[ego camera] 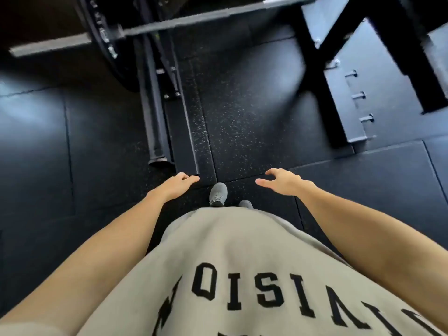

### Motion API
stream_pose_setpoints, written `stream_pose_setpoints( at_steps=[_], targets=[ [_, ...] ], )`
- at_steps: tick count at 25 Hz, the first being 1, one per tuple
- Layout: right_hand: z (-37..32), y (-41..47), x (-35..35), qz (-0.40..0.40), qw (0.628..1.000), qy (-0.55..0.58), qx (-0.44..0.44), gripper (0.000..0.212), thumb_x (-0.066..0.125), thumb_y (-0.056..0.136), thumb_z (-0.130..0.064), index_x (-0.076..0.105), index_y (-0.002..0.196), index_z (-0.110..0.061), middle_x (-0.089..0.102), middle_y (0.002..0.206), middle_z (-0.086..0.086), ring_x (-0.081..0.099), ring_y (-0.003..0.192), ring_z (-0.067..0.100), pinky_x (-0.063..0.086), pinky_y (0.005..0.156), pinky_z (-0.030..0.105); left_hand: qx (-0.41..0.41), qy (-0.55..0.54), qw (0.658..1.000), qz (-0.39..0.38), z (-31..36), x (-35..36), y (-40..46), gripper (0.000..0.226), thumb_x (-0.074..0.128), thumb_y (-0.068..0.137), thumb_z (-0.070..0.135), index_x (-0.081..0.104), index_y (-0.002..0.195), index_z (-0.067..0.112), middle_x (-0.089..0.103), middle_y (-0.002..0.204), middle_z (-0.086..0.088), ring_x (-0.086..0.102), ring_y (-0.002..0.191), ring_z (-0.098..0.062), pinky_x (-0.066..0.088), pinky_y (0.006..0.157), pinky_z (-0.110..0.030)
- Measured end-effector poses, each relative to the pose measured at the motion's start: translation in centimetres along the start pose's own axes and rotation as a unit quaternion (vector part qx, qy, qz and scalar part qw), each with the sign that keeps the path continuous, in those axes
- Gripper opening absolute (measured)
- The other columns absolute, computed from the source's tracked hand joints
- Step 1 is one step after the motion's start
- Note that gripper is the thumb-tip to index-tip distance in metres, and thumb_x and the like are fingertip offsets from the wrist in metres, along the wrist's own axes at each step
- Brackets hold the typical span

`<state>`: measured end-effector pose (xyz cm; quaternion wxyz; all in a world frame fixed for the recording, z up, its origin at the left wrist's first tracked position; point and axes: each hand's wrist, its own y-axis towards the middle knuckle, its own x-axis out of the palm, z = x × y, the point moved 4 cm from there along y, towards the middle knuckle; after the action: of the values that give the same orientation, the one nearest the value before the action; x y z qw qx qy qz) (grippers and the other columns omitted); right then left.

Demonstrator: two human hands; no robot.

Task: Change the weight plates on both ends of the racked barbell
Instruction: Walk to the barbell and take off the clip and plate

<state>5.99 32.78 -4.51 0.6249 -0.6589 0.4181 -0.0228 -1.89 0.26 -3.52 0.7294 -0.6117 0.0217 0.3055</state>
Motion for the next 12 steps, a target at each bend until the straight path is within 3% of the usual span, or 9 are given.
stream_pose_setpoints(
  at_steps=[6,12],
  targets=[
    [-8.0,1.8,-0.1,-0.043,0.980,-0.150,-0.128,0.082,0.046,0.081,-0.081,0.041,0.145,-0.030,0.050,0.144,0.002,0.045,0.134,0.029,0.028,0.114,0.053,-0.115,-0.155,0.980,0.048,-10.6,4.6,-5.4,0.063,0.045,0.091,0.069,0.047,0.139,0.028,0.045,0.149,-0.007,0.042,0.135,-0.030,0.033,0.106,-0.045],
    [-19.2,1.1,5.3,-0.103,0.920,-0.302,-0.227,0.080,0.047,0.085,-0.076,0.039,0.147,-0.027,0.056,0.138,0.004,0.047,0.133,0.028,0.028,0.113,0.051,-0.191,-0.328,0.919,0.109,-20.4,8.6,-10.0,0.060,0.048,0.091,0.068,0.048,0.135,0.028,0.048,0.146,-0.004,0.045,0.131,-0.027,0.035,0.105,-0.043]
  ],
)
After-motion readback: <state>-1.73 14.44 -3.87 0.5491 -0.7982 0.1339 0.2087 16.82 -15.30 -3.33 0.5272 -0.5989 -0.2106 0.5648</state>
